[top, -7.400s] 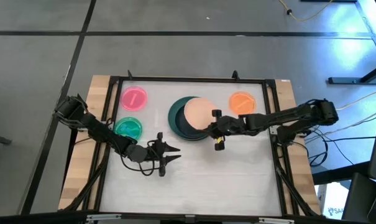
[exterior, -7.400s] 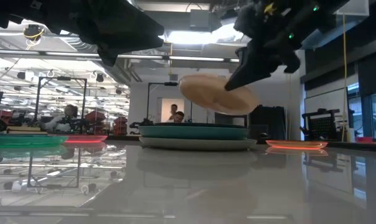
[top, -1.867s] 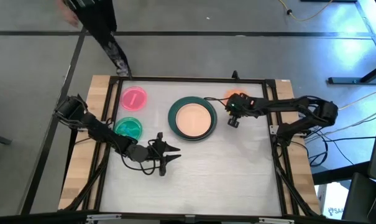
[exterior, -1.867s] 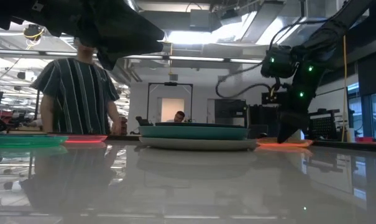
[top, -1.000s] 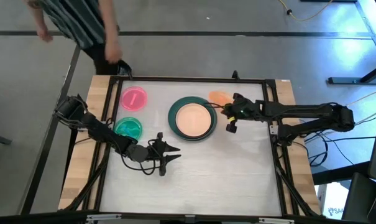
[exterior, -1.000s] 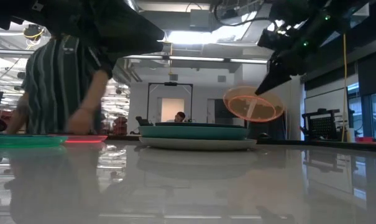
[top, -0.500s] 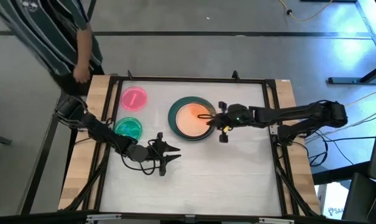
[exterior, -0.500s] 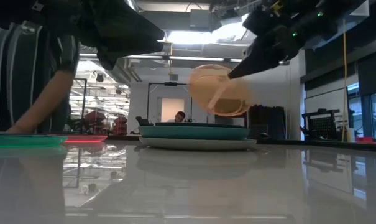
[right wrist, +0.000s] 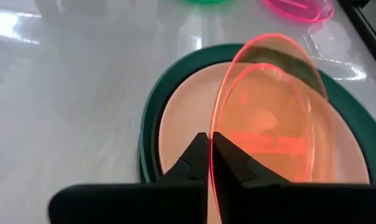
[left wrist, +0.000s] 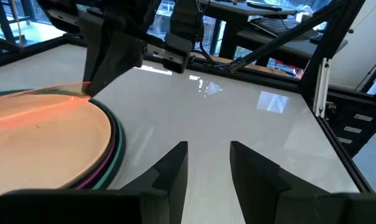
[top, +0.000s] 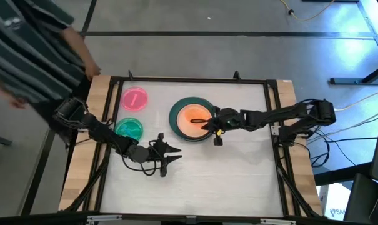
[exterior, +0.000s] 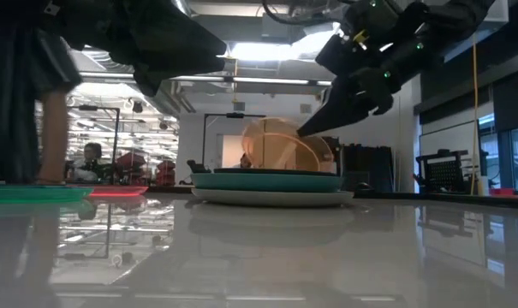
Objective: Stack plastic plates
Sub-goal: Stack the light orange plate on the orange plate, then stack the light green plate on the light orange plate
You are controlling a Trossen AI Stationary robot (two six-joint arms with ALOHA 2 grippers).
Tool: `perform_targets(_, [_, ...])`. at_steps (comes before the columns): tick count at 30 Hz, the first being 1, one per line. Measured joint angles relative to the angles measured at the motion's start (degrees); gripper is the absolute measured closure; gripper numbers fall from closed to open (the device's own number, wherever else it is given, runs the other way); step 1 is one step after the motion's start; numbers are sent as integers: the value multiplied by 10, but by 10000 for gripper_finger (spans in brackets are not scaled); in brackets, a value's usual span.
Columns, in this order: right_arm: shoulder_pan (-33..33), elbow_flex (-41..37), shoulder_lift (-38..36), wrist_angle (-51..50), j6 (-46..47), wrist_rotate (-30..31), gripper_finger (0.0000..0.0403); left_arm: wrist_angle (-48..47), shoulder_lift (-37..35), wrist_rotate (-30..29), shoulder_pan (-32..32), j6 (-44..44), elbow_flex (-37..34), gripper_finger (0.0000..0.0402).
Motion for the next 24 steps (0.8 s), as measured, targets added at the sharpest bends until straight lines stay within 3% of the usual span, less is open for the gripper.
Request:
perform_targets(14, [4,0,24,16,16,8,273,-7,0,0,0,0,0,289])
perform_targets(24, [89,-40,-52,-28,16,-12,266,-56,-12,0,-6,-3,1,289])
